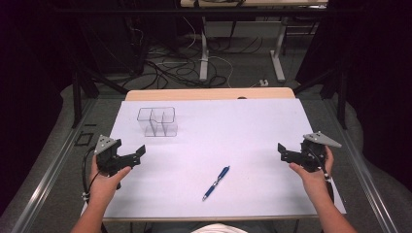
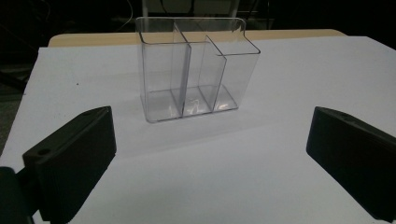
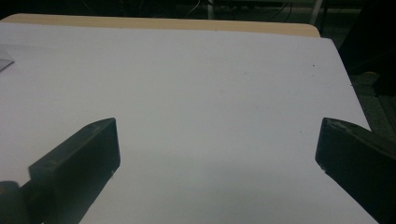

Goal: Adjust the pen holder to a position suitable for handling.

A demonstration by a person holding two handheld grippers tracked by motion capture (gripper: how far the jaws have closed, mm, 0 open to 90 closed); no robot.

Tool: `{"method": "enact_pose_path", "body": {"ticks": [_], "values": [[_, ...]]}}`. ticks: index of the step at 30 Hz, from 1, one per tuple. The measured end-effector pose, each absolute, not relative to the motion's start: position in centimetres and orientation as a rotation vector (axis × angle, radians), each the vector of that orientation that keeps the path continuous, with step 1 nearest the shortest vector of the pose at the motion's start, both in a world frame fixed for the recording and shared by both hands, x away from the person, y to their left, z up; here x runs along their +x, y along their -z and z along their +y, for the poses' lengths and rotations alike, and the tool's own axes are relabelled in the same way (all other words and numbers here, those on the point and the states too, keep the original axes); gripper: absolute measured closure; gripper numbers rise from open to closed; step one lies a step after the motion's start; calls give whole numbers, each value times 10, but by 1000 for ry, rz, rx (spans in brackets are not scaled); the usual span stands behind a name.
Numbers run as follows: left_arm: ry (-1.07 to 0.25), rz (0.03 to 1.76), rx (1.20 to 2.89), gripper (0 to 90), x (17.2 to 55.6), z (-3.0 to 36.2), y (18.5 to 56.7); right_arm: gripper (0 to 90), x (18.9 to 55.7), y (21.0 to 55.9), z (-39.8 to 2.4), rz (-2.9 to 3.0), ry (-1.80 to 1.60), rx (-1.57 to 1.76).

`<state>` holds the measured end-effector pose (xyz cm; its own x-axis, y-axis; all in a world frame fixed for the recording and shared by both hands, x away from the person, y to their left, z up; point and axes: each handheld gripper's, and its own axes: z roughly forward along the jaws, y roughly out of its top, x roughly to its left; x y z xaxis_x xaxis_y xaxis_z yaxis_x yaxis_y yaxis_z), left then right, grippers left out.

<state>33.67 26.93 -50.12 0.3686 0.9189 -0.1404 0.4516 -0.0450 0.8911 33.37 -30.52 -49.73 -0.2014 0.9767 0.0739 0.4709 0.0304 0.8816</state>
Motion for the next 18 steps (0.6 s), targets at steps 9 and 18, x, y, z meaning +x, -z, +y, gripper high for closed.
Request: {"method": "enact_pose_path", "body": {"ticks": [9,18], "values": [[-613,1258,1639,36,338,270,498,0,333,500,-301,1751,-1103,1465],[-617,1266,1631,93,343,269,489,0,332,501,-300,1765,-1099,1473]]}}
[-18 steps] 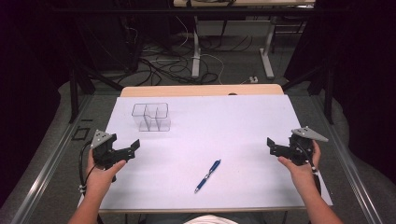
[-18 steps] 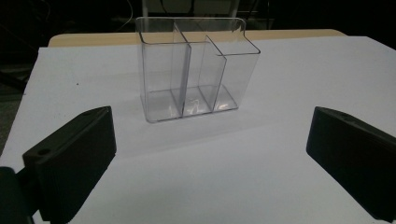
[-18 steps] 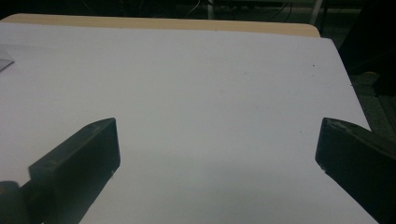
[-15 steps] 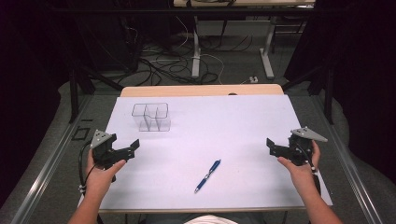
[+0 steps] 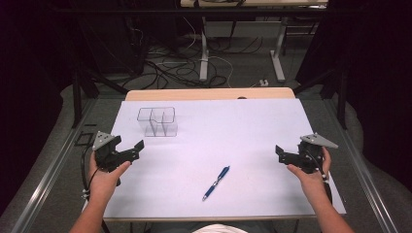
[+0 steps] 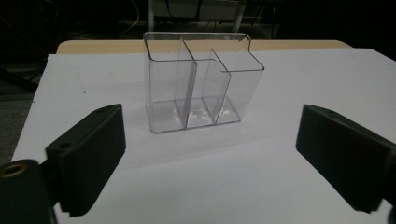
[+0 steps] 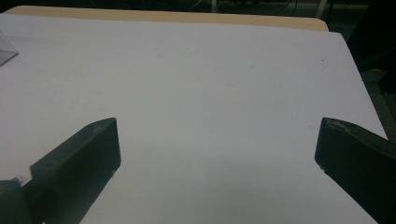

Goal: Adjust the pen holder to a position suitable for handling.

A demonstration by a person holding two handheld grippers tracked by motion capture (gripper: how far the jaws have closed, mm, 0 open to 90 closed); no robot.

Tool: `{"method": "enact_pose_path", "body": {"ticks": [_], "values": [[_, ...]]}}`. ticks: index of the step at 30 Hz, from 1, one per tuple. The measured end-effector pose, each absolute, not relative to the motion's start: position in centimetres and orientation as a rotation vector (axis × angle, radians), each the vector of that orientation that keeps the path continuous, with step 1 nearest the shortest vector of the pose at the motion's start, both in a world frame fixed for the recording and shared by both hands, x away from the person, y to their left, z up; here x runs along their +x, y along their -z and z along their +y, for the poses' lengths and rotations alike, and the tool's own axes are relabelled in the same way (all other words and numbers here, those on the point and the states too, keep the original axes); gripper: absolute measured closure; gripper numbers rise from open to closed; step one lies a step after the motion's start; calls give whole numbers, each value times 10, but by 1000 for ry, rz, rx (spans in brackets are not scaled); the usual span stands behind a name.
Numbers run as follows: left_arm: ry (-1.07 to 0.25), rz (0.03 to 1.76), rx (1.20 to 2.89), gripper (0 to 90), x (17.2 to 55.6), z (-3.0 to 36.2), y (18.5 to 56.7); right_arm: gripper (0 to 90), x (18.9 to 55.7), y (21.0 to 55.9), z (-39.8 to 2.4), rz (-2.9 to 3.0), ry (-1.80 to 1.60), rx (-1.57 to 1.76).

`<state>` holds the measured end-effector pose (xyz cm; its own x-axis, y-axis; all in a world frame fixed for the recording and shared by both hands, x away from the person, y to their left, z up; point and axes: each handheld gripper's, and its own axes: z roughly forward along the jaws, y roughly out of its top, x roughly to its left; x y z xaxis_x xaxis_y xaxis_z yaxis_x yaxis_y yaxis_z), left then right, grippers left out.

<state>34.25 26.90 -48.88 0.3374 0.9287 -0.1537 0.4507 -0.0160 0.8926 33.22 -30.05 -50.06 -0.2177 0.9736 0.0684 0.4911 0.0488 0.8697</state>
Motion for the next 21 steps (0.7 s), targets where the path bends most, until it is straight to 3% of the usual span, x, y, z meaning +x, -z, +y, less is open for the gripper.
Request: {"method": "enact_pose_path", "body": {"ticks": [21], "values": [[-685,1301,1649,342,363,266,466,21,332,503,-301,1764,-1106,1496]]}}
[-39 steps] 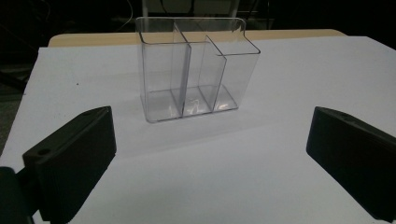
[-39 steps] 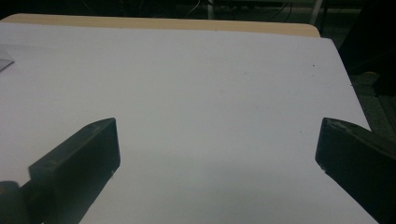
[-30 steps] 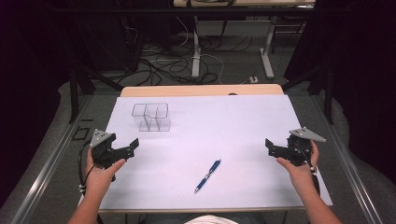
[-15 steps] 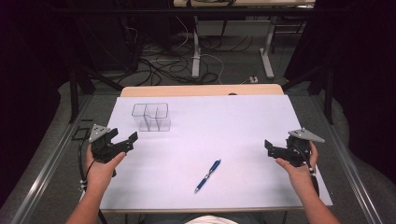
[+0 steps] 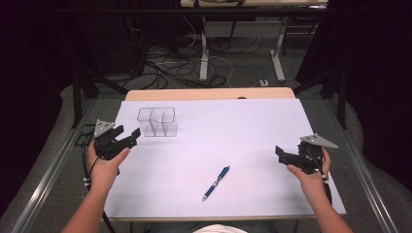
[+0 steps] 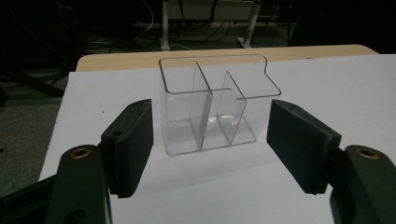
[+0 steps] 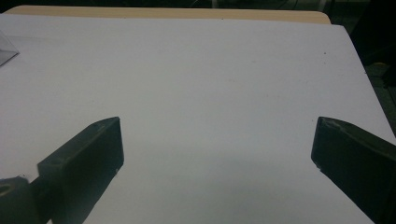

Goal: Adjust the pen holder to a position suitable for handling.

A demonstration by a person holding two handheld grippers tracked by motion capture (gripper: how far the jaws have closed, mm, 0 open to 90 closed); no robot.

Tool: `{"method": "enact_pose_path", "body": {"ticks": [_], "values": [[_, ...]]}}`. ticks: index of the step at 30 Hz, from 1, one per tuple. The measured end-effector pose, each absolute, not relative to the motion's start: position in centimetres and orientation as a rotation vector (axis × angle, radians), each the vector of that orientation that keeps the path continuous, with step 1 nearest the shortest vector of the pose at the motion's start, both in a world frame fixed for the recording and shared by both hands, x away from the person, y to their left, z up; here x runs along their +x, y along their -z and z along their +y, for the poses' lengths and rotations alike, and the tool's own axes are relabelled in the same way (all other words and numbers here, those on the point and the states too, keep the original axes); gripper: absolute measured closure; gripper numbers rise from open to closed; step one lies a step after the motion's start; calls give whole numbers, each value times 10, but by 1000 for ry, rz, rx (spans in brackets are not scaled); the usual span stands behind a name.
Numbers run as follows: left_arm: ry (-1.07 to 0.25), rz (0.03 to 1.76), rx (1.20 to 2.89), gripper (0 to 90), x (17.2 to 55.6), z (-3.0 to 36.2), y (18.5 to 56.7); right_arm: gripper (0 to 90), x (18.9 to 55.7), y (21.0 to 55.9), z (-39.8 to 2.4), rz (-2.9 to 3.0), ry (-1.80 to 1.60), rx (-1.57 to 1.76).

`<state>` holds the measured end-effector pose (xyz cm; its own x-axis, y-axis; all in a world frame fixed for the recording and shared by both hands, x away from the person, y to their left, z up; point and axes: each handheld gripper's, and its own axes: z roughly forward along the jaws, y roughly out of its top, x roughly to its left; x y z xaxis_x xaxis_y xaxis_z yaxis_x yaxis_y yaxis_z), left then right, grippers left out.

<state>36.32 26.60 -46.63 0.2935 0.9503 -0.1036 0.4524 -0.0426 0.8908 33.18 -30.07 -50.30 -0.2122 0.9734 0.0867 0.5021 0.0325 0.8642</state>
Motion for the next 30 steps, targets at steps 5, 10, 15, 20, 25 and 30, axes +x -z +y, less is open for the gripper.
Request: {"method": "enact_pose_path", "body": {"ticks": [5,10,15,20,25,30], "values": [[-698,1311,1655,352,372,266,457,24,332,504,-300,1756,-1110,1503],[-707,1317,1667,356,380,266,447,28,332,504,-301,1766,-1106,1506],[-695,1331,1676,374,391,264,436,32,332,505,-301,1755,-1111,1512],[-687,1347,1683,406,401,261,428,34,332,505,-301,1764,-1111,1519],[-648,1370,1671,446,412,261,422,37,332,506,-301,1758,-1111,1527],[-647,1362,1674,487,421,260,418,40,332,506,-301,1766,-1107,1525]]}}
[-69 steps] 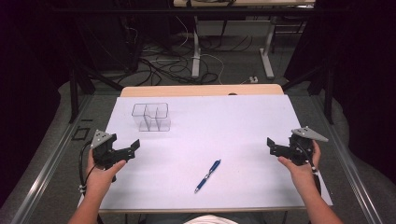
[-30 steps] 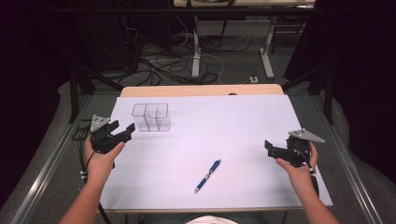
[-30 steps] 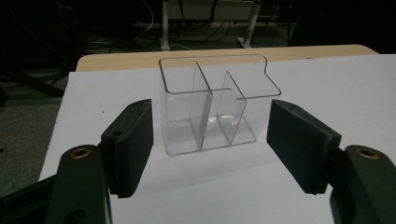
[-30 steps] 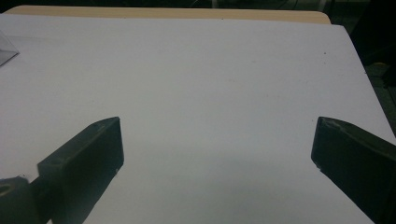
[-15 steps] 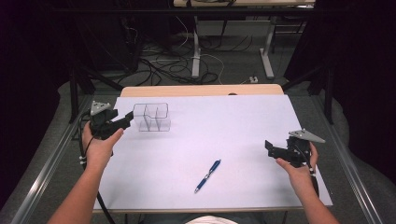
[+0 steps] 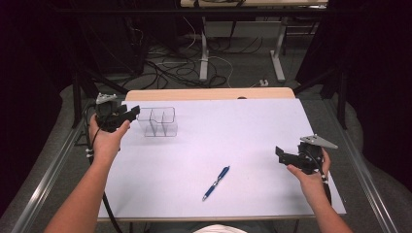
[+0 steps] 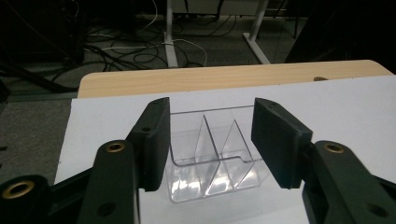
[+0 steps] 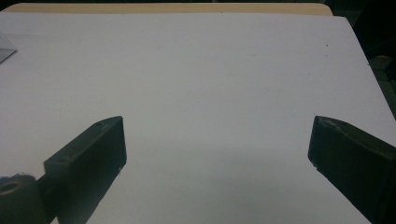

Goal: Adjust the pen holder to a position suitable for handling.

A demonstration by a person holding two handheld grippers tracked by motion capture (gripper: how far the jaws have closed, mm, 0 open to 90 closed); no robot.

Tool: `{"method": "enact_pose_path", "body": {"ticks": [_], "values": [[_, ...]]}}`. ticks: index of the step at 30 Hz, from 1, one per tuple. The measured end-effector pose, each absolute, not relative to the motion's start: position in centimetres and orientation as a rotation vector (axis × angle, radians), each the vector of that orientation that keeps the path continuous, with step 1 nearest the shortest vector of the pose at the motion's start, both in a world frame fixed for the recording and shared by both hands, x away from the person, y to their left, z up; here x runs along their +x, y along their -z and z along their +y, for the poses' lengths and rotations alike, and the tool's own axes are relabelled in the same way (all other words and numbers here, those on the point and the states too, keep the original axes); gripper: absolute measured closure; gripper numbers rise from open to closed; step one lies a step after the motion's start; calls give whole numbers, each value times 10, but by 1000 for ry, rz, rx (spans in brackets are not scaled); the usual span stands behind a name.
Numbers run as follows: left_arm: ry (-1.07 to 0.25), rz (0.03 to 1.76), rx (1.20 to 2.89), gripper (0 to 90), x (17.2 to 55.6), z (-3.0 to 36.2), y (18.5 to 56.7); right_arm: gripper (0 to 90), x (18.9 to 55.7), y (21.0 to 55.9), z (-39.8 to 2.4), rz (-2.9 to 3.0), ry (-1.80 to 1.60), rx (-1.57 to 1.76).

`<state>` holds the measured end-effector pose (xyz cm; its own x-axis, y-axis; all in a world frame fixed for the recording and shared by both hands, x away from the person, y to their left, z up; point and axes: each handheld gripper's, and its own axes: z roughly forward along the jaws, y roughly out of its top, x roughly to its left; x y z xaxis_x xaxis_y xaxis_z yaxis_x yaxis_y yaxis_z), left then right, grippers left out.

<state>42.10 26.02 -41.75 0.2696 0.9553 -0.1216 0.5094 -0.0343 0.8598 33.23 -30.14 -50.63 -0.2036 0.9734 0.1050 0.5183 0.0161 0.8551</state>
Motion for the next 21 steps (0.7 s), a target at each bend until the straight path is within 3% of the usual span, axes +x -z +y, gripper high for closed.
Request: {"method": "enact_pose_path", "body": {"ticks": [21], "values": [[-679,1315,1703,719,463,264,421,51,333,509,-302,1778,-1091,1525]]}}
